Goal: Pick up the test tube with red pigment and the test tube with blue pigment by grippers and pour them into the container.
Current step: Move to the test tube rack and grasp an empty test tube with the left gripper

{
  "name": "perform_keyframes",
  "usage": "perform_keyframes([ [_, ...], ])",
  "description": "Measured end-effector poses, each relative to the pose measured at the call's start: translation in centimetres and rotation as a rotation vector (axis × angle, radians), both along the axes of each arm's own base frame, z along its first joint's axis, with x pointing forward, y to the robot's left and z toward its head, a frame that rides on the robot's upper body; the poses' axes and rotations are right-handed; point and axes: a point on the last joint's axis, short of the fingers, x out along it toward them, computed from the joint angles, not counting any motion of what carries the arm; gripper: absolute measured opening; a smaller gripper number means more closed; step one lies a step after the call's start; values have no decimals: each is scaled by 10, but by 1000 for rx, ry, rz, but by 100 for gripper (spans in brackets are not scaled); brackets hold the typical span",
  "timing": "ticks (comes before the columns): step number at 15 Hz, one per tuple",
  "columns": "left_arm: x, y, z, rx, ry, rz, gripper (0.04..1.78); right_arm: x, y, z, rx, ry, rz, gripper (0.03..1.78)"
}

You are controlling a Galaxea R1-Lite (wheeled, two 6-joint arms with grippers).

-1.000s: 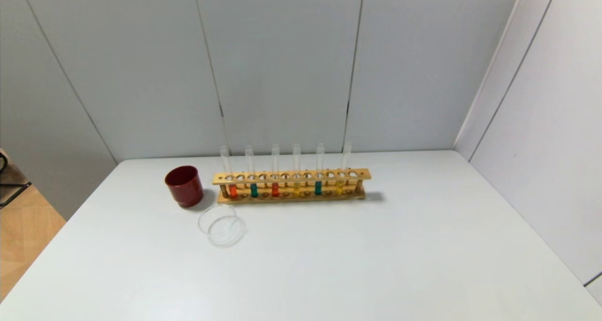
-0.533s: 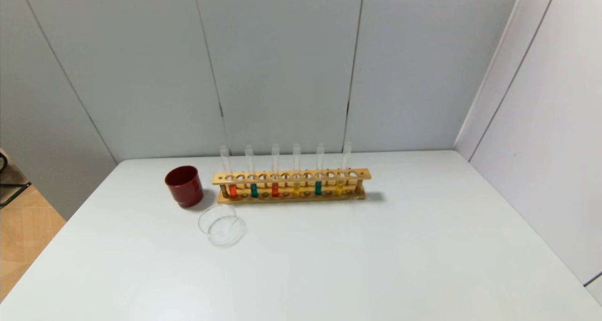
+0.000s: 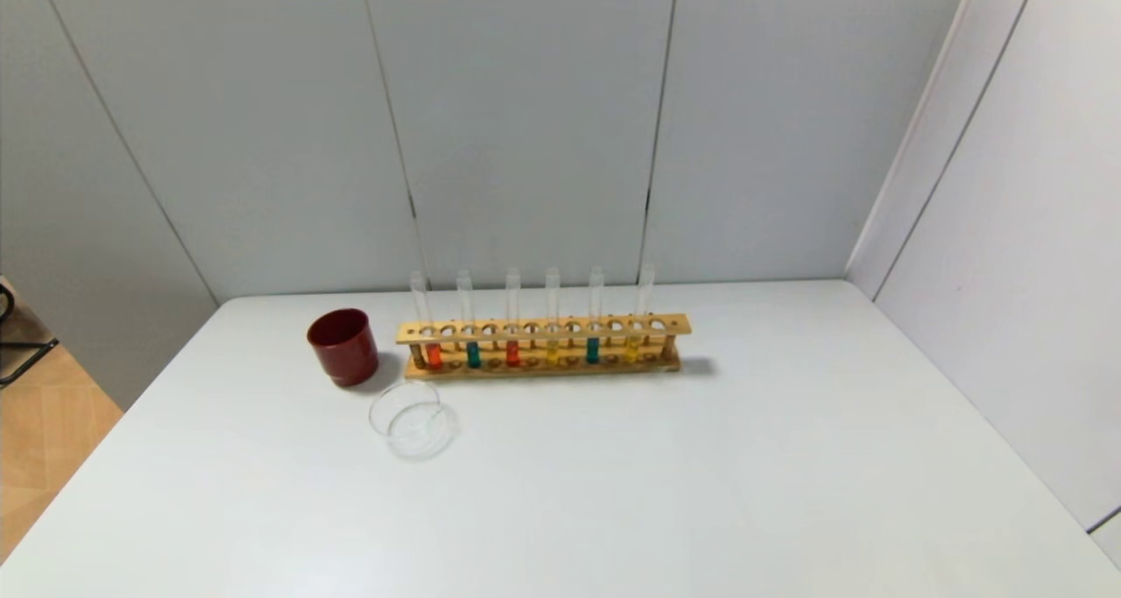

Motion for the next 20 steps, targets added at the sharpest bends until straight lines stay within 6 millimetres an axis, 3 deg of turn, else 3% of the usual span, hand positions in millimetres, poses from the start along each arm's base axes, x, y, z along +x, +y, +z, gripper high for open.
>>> perform_keyframes([
  [3,1,0,48,6,-30,-62,175,0,0,0,0,0,0,175],
  [5,14,0,81,4,-42,-90,175,0,0,0,0,0,0,175],
  [8,47,0,124,6,-74,-120,175,0,0,0,0,0,0,175],
  [11,89,-3,152,9,-65,-133,175,0,0,0,0,0,0,175],
  [15,160,-8,165,16,-17,-180,175,0,0,0,0,0,0,175],
  [20,237,-13,150,20,73,-289,175,0,0,0,0,0,0,175],
])
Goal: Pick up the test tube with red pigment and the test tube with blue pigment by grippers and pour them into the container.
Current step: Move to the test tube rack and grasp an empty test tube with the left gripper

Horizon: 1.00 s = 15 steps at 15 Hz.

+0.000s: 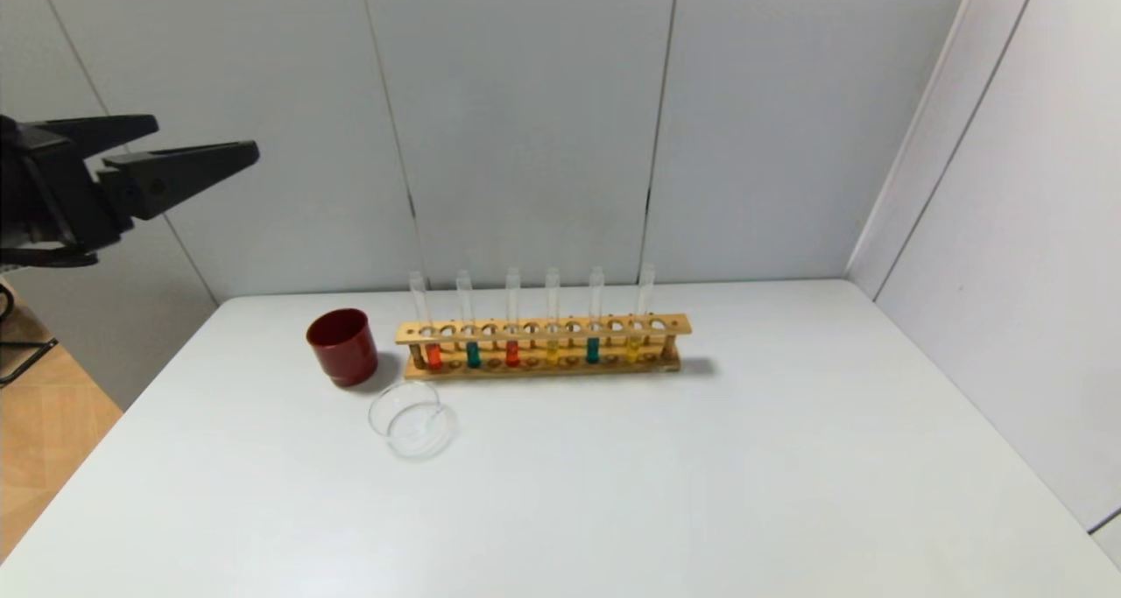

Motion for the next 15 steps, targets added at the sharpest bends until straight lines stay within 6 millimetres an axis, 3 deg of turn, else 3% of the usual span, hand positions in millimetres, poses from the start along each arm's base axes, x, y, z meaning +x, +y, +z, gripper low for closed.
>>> perform_keyframes([
  [5,54,9,-29,5,51,-155,175,0,0,0,0,0,0,175],
  [9,90,25,-68,2,97,-258,175,0,0,0,0,0,0,175],
  [15,131,36,-121,42,86,-330,175,0,0,0,0,0,0,175],
])
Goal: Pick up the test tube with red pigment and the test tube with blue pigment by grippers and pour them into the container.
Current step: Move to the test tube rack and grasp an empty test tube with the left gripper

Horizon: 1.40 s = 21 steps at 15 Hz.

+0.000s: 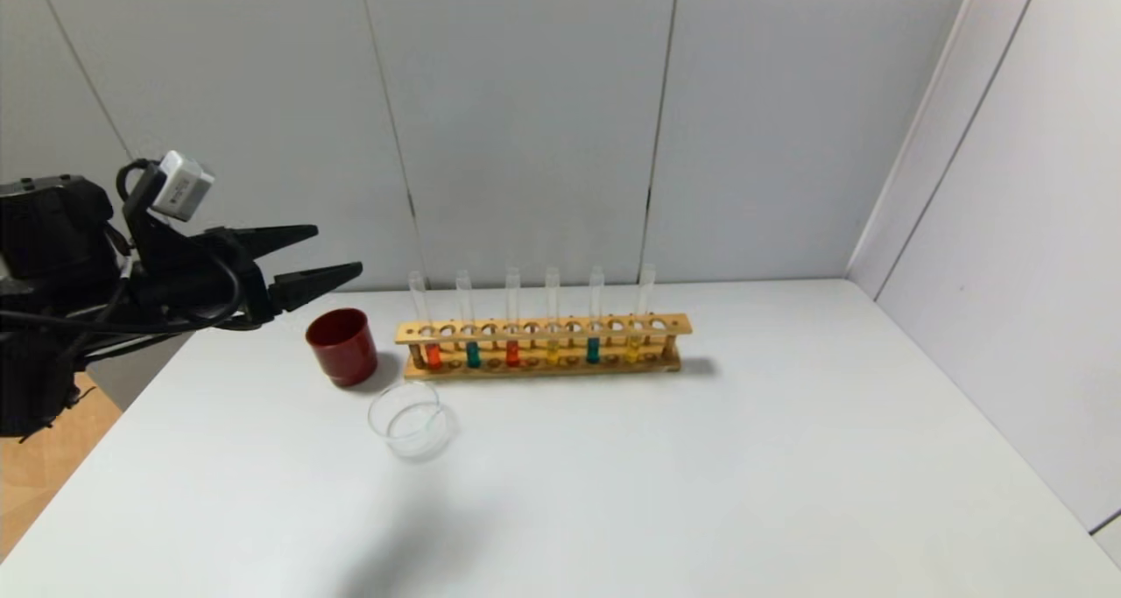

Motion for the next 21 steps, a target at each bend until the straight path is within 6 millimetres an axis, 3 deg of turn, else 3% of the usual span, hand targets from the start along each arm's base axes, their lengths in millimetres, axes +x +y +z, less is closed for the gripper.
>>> perform_keyframes([
  [9,41,-26,-63,36,31,-100,175,0,0,0,0,0,0,175],
  [21,80,-38,-102,30,81,-123,175,0,0,0,0,1,0,175],
])
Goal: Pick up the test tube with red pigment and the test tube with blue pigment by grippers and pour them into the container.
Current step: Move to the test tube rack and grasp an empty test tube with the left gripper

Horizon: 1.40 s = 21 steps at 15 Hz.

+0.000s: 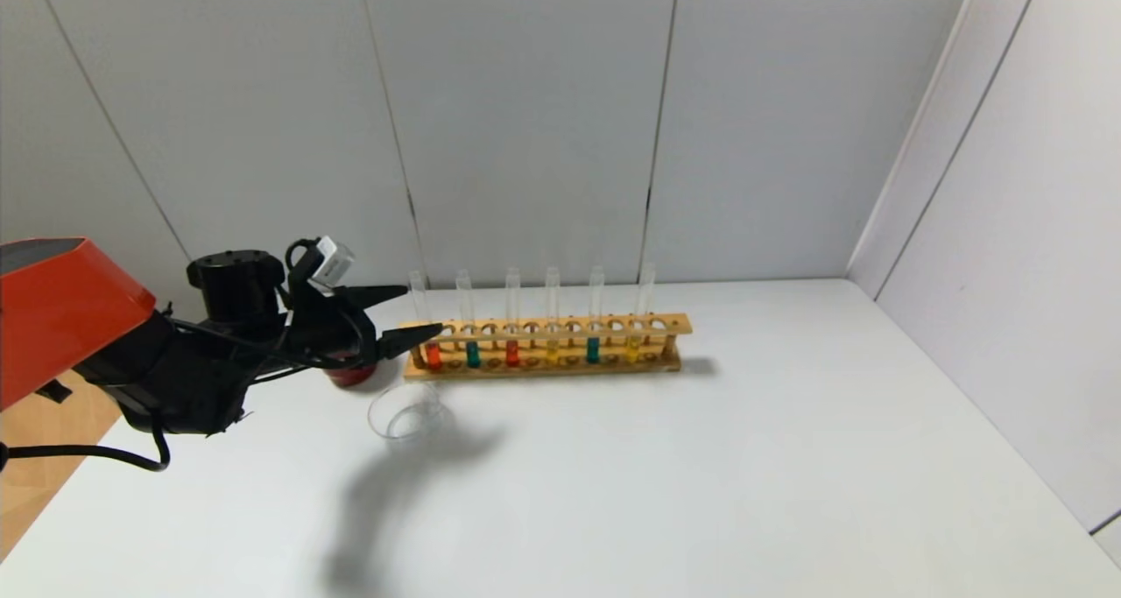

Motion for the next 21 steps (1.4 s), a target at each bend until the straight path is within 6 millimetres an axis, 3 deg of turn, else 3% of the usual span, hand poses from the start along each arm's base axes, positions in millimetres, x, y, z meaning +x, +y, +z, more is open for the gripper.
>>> perform_keyframes([
  [15,37,-5,-8,2,7,7,172,0,0,0,0,0,0,175],
  [18,43,-7,-10,2,13,6,148,0,0,0,0,0,0,175],
  [21,44,-7,-12,1,16,4,102,0,0,0,0,0,0,175],
])
